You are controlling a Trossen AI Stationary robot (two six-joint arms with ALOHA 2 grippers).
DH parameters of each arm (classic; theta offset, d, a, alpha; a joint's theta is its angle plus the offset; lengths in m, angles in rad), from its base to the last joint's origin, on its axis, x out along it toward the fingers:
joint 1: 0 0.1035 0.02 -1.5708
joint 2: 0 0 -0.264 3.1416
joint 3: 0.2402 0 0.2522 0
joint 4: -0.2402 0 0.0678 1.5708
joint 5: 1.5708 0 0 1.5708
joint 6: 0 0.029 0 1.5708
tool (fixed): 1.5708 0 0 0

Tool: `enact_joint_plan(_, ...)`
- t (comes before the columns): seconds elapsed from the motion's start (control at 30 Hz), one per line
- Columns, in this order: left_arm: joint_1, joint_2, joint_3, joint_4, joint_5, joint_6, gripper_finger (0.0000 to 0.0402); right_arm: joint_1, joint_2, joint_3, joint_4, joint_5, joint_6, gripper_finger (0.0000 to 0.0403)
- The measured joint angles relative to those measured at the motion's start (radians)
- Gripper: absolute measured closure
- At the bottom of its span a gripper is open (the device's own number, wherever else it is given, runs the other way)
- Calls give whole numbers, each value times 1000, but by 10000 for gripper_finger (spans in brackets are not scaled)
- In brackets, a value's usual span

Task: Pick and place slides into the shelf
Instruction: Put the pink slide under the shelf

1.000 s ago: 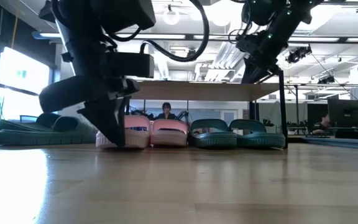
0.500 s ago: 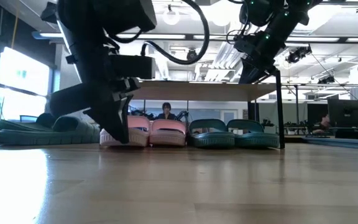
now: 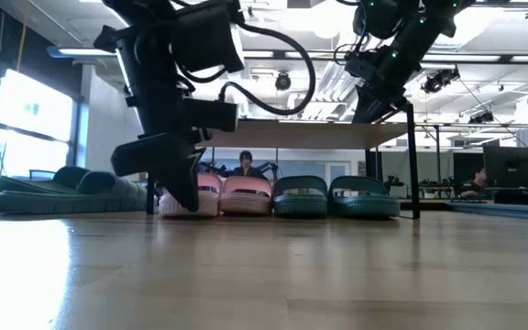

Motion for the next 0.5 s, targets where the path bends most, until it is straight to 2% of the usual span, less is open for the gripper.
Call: enact_joint_plan(0.5, 72, 0, 0, -41, -23, -2, 399, 0, 0, 0, 0, 2, -8, 403)
